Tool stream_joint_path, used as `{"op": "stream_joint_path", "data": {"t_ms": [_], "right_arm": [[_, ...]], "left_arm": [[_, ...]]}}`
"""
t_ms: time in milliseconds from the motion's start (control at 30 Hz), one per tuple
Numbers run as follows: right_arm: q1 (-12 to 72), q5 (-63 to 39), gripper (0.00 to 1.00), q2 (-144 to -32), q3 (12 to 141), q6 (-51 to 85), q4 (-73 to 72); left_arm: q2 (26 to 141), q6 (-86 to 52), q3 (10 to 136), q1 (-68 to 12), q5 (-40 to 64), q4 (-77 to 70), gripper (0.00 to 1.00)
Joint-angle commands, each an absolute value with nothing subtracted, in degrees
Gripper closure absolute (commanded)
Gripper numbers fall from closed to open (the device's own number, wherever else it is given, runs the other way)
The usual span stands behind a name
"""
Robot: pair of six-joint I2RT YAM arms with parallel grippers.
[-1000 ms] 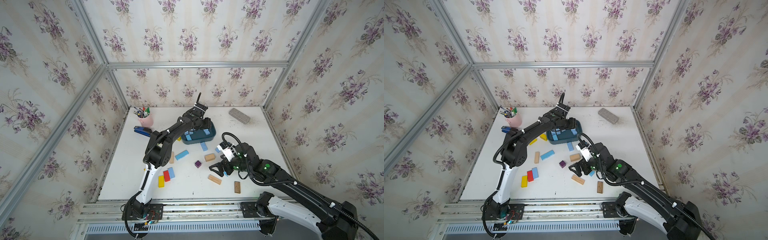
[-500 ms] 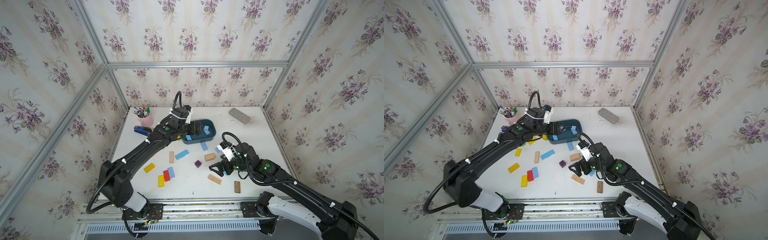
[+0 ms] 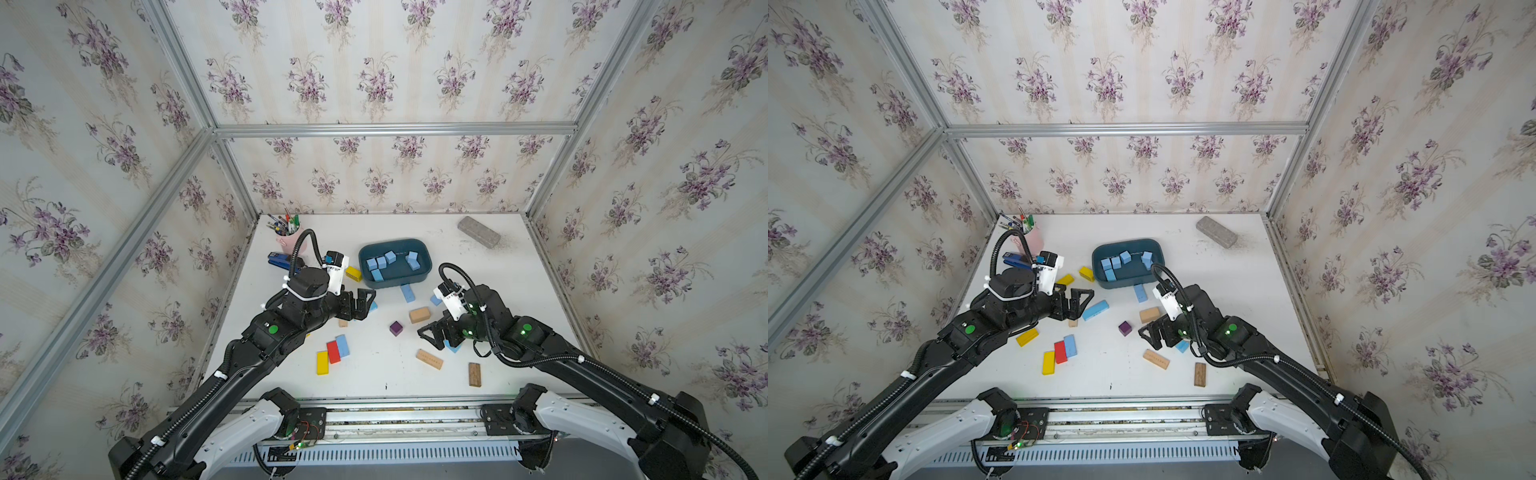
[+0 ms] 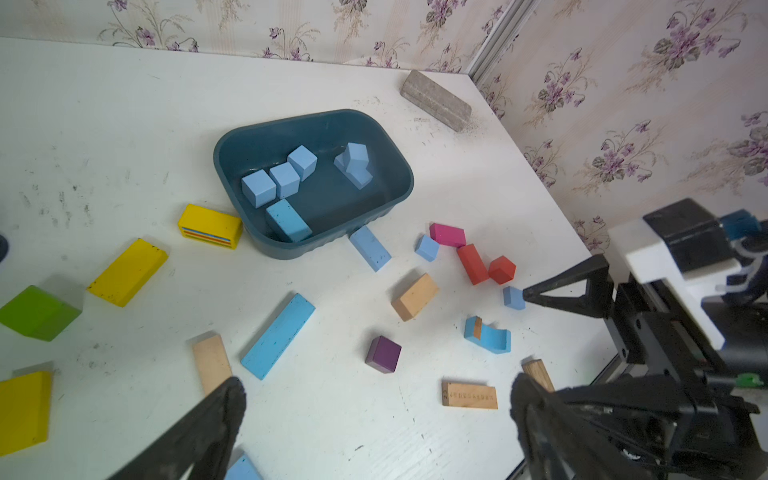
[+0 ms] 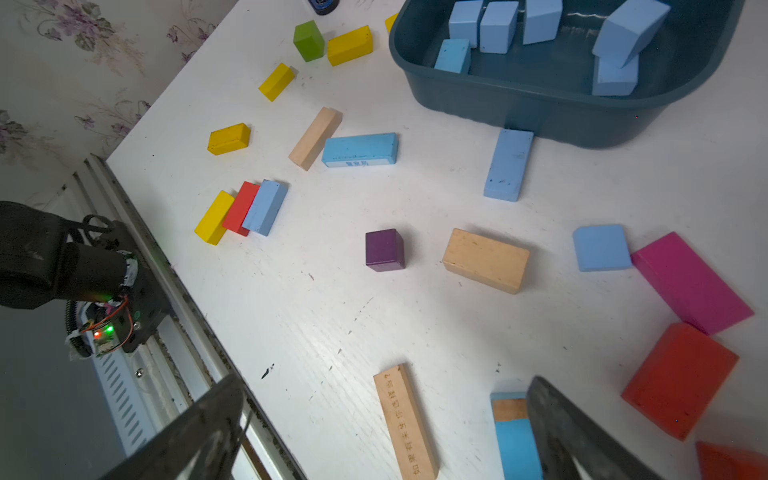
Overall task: Pick out the blue building blocks
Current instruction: Pick up the building block from the center of the board.
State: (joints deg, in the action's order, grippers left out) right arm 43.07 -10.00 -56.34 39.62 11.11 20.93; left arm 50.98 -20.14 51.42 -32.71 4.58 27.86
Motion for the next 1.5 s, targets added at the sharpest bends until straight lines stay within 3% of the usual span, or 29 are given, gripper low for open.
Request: {"op": "stream_joint_path", "data": {"t_ms": [0,167,400,633,1467], "right_arm": [[43.1,-3.4,0.00,-57.2,39.9,14.7,21.6],[43.2,3.4,0.01,-59.6,39.3,18.7,24.5],[43.2,9.0,0.10,-64.3,39.3,24.5,30.8],[44.1,6.9,0.20,-67.6,38.8,25.3,32.3],[46.4,7.8,0.52,-84.1,40.1,25.7,32.3]], "left_arm": [[50.4,-14.8,52.4,-32.7,7.8,35.2,0.01],[50.5,-9.0,53.4,-32.7,12.4,38.3,0.01],[52.5,-2.1,54.0,-32.9,25.7,38.3,0.01],[52.8,1.2,53.1,-33.1,32.5,37.6,0.01],[48.9,0.8,49.8,-33.3,30.0,35.2,0.01]]}}
